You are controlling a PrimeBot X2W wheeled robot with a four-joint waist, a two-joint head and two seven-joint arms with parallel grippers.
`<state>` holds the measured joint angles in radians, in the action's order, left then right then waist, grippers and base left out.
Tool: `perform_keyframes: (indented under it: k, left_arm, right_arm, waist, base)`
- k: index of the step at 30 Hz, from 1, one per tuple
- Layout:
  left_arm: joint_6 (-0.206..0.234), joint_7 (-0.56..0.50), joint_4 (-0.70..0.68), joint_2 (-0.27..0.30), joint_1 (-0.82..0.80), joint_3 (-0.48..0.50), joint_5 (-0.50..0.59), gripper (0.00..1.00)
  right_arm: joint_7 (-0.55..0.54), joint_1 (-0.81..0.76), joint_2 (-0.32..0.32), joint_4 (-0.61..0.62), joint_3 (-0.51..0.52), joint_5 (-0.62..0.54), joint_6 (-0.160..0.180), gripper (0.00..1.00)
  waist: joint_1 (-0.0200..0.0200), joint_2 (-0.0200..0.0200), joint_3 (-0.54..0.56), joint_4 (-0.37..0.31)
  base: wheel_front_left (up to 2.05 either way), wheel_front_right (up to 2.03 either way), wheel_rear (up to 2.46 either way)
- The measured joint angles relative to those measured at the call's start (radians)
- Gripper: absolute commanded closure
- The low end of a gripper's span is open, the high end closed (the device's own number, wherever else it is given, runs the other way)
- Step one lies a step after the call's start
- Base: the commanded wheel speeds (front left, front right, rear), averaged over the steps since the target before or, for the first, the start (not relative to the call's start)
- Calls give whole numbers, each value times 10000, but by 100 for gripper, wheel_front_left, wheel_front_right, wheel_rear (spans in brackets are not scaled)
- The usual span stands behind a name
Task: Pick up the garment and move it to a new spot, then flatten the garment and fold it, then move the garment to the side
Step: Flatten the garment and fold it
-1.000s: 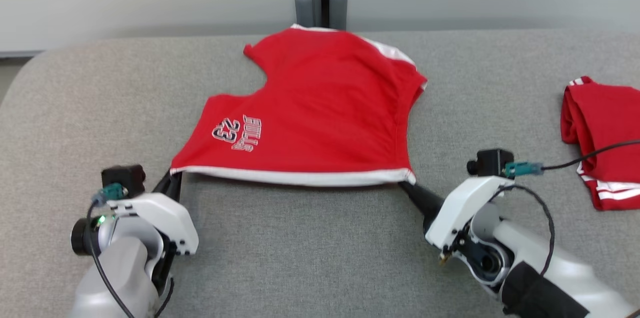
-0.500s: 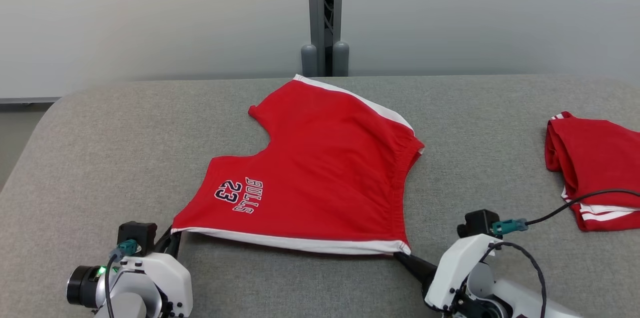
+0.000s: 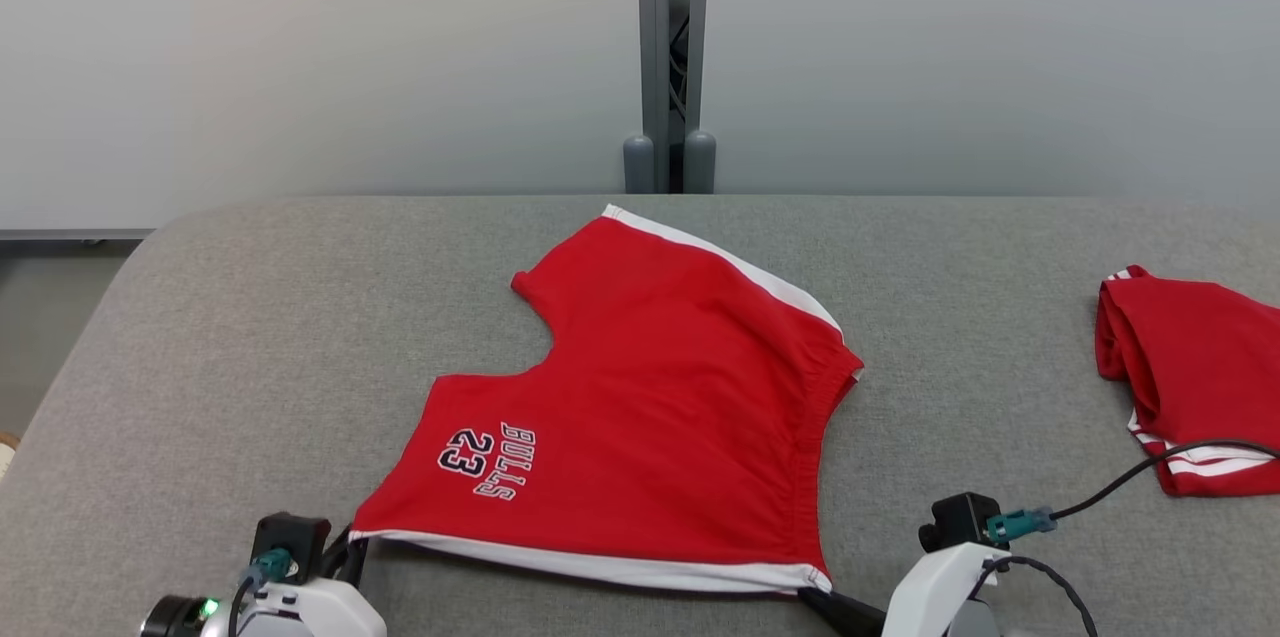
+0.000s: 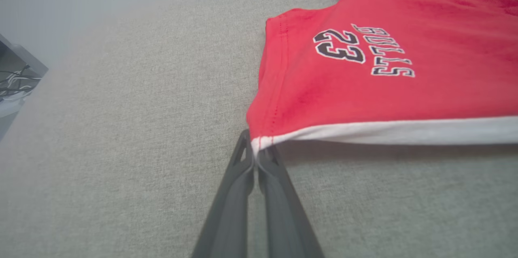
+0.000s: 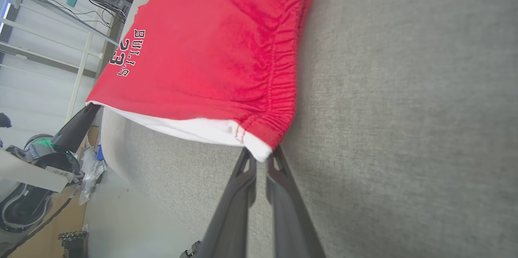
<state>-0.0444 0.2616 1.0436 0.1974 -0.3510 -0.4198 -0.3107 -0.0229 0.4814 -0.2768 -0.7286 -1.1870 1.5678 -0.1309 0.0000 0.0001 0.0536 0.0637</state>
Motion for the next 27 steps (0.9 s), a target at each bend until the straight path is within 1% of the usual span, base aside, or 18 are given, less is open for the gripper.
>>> perform_keyframes:
  k: [5,11,18,22,27]
  left_arm:
    - [-73,0,-90,-167,434,339,-242,100]
    - [-73,0,-276,-221,1104,477,-167,100]
    - [-86,0,-548,-151,1757,477,134,100]
    - [-73,0,-861,-36,2110,646,182,100]
    - [-73,0,-1143,102,2454,780,290,100]
  right_arm:
    - [121,-273,-86,58,-136,-100,0,100]
    - [144,-642,-155,259,-366,-276,0,100]
    - [148,-1084,-211,435,-550,-433,0,100]
    - [155,-1117,-267,520,-658,-667,0,100]
    - [222,-1245,-293,817,-665,-527,0,100]
  waist:
    - [1,0,214,74]
    - [0,0,499,131]
    - [0,0,763,261]
    - [0,0,811,271]
    - [0,0,817,290]
  base:
    - [0,0,0]
    - [0,0,0]
    - [0,0,0]
    - [0,0,0]
    - [0,0,0]
